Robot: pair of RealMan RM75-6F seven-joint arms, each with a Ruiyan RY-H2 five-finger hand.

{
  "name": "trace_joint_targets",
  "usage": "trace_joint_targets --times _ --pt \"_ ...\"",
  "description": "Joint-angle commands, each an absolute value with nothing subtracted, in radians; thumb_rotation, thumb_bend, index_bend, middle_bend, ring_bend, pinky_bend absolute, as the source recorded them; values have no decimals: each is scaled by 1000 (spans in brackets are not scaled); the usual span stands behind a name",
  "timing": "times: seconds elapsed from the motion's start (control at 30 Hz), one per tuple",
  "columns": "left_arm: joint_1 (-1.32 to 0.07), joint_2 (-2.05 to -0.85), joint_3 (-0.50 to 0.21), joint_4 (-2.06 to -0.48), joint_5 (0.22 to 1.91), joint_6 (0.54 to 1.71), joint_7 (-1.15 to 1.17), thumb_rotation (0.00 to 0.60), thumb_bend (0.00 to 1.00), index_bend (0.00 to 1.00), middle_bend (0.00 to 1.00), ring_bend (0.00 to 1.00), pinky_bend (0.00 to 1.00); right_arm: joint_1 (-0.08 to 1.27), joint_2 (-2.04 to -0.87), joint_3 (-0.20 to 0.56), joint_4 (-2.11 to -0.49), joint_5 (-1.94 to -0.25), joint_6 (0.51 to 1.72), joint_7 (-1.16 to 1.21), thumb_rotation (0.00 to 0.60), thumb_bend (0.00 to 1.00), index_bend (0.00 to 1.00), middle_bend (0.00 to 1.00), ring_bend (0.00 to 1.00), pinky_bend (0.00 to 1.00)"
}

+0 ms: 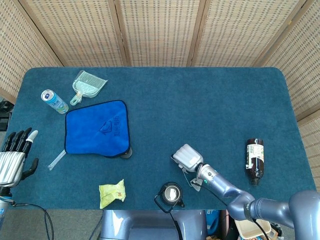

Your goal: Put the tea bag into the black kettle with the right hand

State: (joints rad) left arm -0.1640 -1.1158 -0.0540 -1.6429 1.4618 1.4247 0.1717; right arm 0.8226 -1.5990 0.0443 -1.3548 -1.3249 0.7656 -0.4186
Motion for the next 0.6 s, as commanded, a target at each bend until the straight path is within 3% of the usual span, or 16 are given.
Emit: trace_joint_targets --times 0.03,0.6 --pt "-163 -1115 -53 -1642 1462 1426 170 600 479 29 0 0 0 823 -1599 45 -1355 -1324 767 -418 600 347 549 882 846 891" --pt "-157 -1113 -52 -1637 1462 1432 164 600 479 29 0 0 0 826 -1607 41 -1350 -1317 769 -425 600 419 551 882 846 891"
